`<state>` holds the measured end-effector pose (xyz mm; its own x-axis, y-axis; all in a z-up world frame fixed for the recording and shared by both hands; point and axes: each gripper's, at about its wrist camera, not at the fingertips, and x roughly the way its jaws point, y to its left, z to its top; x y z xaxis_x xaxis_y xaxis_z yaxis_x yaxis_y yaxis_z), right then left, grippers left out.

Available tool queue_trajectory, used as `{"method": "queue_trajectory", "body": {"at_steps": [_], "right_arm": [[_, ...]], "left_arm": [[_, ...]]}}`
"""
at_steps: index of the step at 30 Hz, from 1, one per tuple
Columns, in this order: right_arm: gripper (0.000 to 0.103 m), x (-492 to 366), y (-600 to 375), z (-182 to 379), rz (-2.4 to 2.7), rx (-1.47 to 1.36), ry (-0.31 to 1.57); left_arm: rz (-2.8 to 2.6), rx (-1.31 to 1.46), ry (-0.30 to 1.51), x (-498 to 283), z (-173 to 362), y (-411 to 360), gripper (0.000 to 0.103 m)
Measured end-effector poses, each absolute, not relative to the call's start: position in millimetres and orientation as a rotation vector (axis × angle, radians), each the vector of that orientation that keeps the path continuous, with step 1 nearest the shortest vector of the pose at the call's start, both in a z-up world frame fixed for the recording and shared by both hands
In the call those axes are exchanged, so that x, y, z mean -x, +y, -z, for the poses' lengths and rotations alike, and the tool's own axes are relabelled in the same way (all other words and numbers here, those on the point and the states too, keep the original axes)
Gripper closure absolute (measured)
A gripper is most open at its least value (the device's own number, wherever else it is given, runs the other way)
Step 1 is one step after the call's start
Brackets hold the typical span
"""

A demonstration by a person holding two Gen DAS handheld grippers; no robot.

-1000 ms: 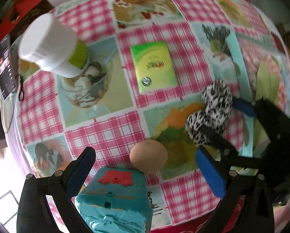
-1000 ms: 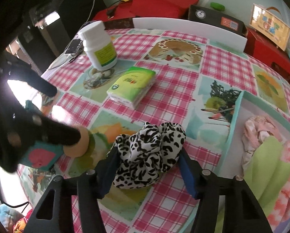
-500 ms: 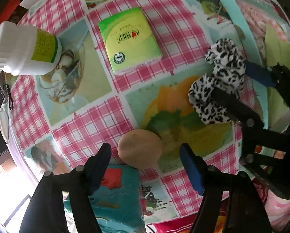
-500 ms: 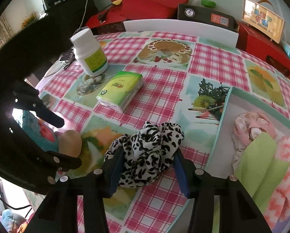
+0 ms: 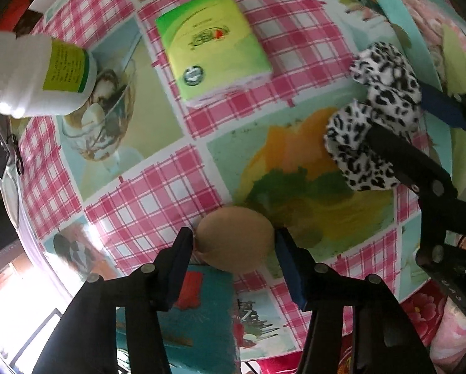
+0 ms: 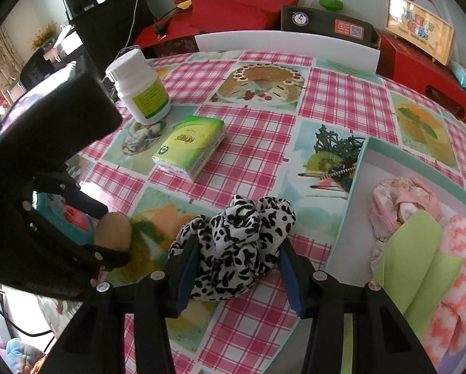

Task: Organize soft objects
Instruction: 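Close the left tool on the beige round sponge ball, then lift the sponge ball with the left tool while the right tool lifts the scrunchie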

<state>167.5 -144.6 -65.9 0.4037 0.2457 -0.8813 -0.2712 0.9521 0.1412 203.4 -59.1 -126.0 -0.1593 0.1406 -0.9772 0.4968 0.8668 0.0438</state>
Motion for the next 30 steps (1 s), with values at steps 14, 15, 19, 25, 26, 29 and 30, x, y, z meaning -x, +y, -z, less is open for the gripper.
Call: {"method": "queue_trajectory", "body": {"at_steps": [14, 15, 19, 25, 26, 29, 30], "right_arm": [[0.051, -169, -145, 66, -0.323, 0.021, 1.11], [0.051, -169, -145, 66, -0.323, 0.019, 1.11], [0.051, -170, -147, 66, -0.325, 0.012, 1.108], [0.051, -171, -147, 65, -0.322, 0.016, 1.105], [0.052, -172, -148, 65, -0.321, 0.015, 1.104], [0.053, -176, -149, 65, -0.315, 0.012, 1.099], [0.053, -177, -150, 65, -0.315, 0.01, 1.099]], "left_arm": [[0.374, -0.469, 1.699, -209, 130, -65, 0.054], [0.378, -0.461, 1.693, -211, 127, -67, 0.054], [0.387, -0.399, 1.646, -227, 110, -72, 0.054], [0.374, -0.289, 1.567, -262, 85, -75, 0.054], [0.37, -0.272, 1.558, -269, 82, -76, 0.054], [0.342, -0.244, 1.545, -288, 83, -78, 0.053], [0.331, -0.228, 1.553, -295, 86, -78, 0.053]]}}
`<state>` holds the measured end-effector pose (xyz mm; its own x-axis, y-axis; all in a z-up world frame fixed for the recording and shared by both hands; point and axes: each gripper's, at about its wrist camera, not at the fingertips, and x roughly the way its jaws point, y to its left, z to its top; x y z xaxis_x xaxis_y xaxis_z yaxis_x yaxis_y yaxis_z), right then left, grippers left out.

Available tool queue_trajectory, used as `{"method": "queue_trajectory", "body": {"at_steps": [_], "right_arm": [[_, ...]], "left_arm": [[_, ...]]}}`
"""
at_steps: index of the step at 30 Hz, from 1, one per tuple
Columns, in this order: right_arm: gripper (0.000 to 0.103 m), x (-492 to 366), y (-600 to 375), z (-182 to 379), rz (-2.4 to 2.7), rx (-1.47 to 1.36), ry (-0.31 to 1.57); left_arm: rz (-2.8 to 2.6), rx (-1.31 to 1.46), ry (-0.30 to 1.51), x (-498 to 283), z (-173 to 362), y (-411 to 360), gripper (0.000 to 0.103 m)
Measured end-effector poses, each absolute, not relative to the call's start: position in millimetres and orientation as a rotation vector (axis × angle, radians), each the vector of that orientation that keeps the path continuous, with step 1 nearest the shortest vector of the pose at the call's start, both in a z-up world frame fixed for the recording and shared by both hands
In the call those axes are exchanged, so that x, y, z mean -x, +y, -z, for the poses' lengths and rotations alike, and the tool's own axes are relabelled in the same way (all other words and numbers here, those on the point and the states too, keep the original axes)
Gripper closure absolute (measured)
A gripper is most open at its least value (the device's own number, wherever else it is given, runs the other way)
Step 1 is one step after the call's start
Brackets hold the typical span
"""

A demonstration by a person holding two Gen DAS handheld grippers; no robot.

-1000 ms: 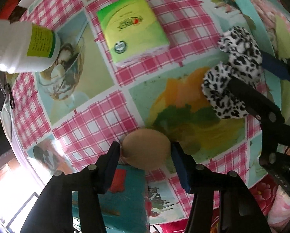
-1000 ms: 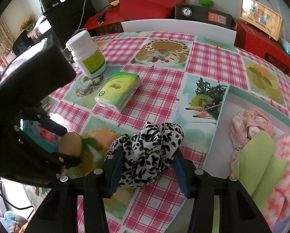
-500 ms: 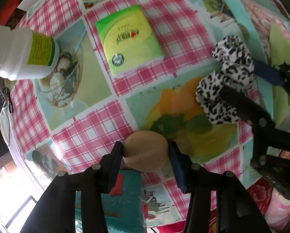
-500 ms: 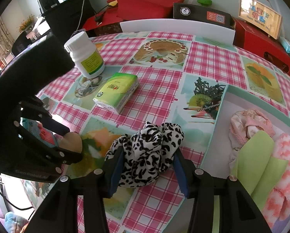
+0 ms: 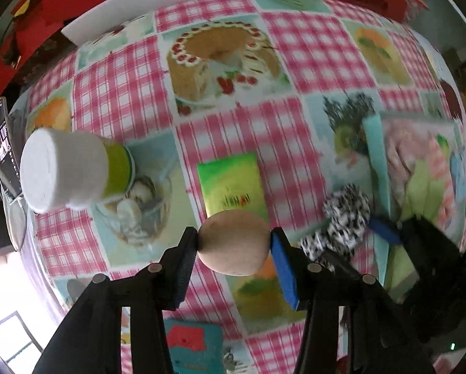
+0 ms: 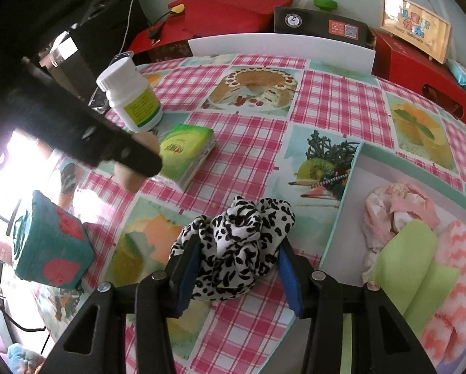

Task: Organize soft objects
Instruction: 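Lift the sponge ball with the left tool while the right tool lifts the scrunchie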

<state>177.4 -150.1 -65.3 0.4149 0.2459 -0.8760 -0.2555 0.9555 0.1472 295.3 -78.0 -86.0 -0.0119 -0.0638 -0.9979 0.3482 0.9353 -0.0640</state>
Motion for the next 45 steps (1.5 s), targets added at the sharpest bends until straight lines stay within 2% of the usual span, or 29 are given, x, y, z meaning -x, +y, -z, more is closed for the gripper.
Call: {"method": "queue_trajectory", "body": {"at_steps": [10, 14, 24, 29, 31, 33, 34, 45], "right_arm": [[0.054, -179, -150, 65, -0.317, 0.009, 1.099], [0.055, -180, -151, 66, -0.315, 0.01, 1.098], [0.057, -181, -152, 66, -0.315, 0.003, 1.099], [0.059, -182, -152, 65, -0.313, -0.002, 1.099], [0.059, -182, -154, 65, -0.314, -0.005, 1.099], [0.059, -182, -154, 65, -0.313, -0.005, 1.099], [0.059, -182, -154, 65, -0.313, -0.005, 1.099], [0.059, -182, -154, 65, -0.314, -0.005, 1.099]], "left_arm": [[0.296, -0.104, 1.605, -350, 106, -53, 0.052], [0.3, -0.106, 1.597, -350, 100, -53, 0.035], [0.276, -0.128, 1.634, -349, 121, -65, 0.033], [0.247, -0.118, 1.624, -344, 132, -65, 0.033], [0.237, -0.118, 1.612, -336, 138, -62, 0.037], [0.229, -0.117, 1.606, -326, 138, -61, 0.051], [0.228, -0.114, 1.607, -324, 140, -61, 0.053], [0.227, -0.116, 1.602, -299, 126, -63, 0.054]]}}
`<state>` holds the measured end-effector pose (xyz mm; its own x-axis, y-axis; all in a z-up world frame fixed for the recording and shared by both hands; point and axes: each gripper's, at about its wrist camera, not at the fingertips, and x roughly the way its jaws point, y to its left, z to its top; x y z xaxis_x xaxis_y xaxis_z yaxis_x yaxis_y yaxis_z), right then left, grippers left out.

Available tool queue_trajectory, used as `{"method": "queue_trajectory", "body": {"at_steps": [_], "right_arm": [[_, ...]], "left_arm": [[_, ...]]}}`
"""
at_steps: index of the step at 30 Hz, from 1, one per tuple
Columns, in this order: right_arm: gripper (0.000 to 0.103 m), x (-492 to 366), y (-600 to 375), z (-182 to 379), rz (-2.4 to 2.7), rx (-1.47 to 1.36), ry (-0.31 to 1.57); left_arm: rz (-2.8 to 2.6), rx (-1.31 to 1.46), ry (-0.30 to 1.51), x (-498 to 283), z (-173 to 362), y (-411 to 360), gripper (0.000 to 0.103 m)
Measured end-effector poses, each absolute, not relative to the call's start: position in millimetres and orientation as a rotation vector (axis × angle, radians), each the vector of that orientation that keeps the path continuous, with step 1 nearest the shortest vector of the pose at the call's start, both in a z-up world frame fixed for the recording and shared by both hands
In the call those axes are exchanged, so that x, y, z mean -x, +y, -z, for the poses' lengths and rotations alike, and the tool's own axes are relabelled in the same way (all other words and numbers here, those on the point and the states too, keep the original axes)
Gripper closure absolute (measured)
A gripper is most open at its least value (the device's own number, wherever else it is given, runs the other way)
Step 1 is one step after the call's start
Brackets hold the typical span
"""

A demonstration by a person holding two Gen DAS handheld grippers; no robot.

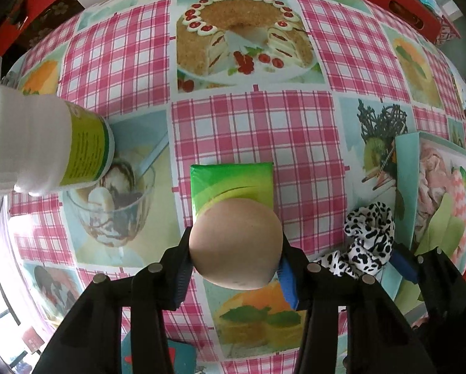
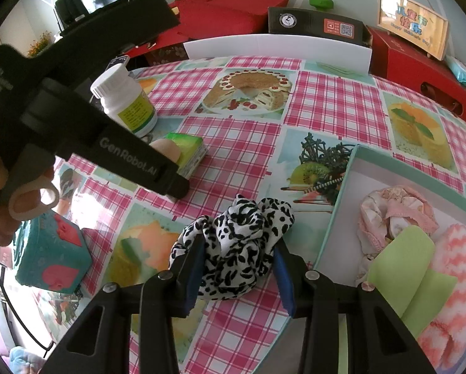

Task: Organize soft objects
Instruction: 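Lift the sponge ball with the left tool while the right tool lifts the scrunchie, then carry the sponge ball and scrunchie over the white tray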

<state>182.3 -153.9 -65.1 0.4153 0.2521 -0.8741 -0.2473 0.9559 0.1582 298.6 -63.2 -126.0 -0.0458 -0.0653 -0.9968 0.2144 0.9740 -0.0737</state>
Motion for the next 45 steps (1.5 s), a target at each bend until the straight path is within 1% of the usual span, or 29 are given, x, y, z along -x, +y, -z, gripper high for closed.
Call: {"method": "queue_trajectory", "body": {"at_steps": [6, 11, 24, 35, 41, 45], "right_arm": [[0.06, -182, -154, 65, -0.314, -0.006, 1.099], [0.062, -182, -154, 64, -0.315, -0.011, 1.098], [0.062, -178, -157, 59, -0.304, -0.026, 1.08], [0.062, -175, -172, 38, -0.282, -0.06, 1.02], [0.062, -169, -188, 18, -0.254, -0.08, 0.966], [0.062, -167, -197, 8, -0.229, -0.092, 0.939]], "left_arm": [[0.218, -0.094, 1.591, -286, 127, -57, 0.054], [0.214, -0.092, 1.584, -276, 120, -50, 0.054], [0.207, -0.004, 1.533, -260, 99, -31, 0.054], [0.219, 0.042, 1.388, -226, 47, -30, 0.054], [0.241, 0.057, 1.285, -209, 14, -39, 0.054], [0.264, 0.092, 1.246, -210, 2, -51, 0.054]]}}
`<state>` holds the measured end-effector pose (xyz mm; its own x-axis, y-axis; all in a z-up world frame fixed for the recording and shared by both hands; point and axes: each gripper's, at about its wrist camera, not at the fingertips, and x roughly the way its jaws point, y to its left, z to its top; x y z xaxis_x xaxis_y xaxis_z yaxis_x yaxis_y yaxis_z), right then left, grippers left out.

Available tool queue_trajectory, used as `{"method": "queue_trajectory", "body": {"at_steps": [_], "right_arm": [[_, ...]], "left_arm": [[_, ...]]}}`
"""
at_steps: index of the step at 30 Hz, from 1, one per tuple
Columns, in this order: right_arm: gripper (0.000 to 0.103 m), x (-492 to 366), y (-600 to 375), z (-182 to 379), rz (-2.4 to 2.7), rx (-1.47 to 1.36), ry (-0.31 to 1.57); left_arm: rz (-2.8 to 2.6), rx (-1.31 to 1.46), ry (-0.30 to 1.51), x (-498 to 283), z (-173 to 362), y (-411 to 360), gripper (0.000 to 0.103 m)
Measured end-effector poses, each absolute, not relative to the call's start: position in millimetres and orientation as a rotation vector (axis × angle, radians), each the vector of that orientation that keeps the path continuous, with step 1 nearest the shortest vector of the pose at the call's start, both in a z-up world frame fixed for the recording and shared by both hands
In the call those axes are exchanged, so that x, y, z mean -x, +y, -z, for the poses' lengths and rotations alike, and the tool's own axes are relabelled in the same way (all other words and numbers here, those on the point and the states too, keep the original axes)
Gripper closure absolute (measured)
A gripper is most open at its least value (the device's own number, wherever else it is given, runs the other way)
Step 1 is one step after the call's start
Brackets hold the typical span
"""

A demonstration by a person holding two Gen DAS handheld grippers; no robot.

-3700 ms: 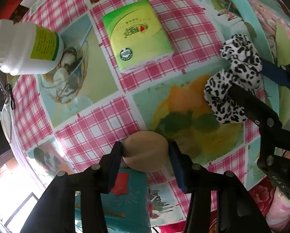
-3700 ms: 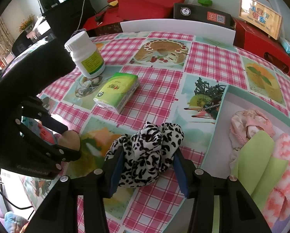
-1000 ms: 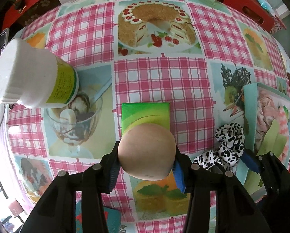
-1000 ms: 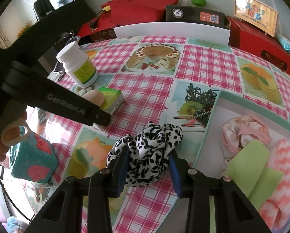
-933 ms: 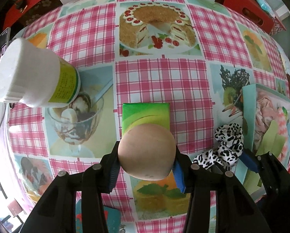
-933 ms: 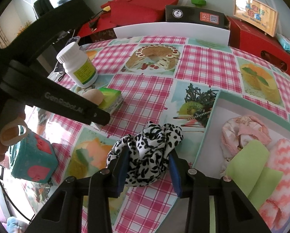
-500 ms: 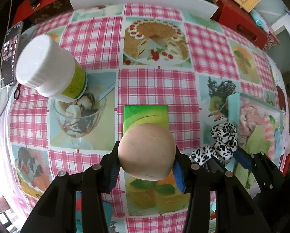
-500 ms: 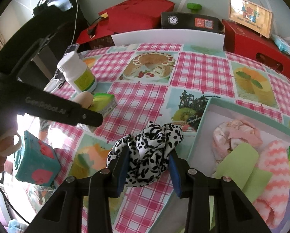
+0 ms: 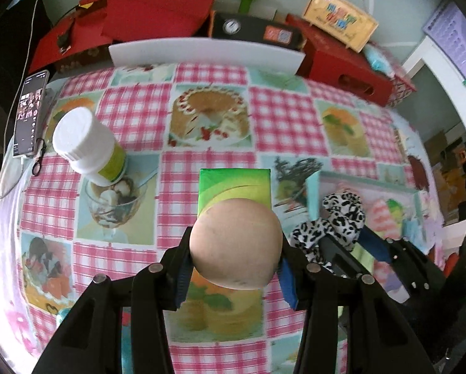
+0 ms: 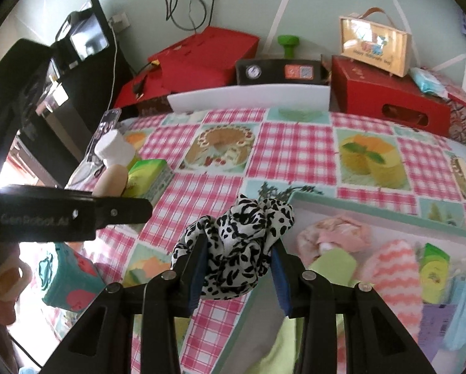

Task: Organize soft objects
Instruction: 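Carry the sponge ball and scrunchie over the white tray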

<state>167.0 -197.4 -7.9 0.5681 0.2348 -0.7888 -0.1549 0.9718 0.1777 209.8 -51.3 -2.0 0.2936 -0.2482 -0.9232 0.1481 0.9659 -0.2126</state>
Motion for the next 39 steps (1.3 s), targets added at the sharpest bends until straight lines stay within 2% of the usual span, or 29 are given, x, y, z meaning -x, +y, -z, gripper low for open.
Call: {"method": "queue_trajectory", "body": {"at_steps": [17, 32, 39], "right_arm": [[0.062, -149, -271, -30, -0.067, -0.188, 0.834], [0.062, -132, -371, -15, 0.177, -0.341, 0.859], [0.062, -132, -381, 2, 0.21, -0.357, 0.917]], "left_arm": [[0.367, 0.073, 1.17, -206, -11, -123, 0.054], [0.416, 0.071, 1.184, -204, 21, -161, 0.054], [0.453, 0.076, 1.225, -197, 45, -175, 0.054]]}}
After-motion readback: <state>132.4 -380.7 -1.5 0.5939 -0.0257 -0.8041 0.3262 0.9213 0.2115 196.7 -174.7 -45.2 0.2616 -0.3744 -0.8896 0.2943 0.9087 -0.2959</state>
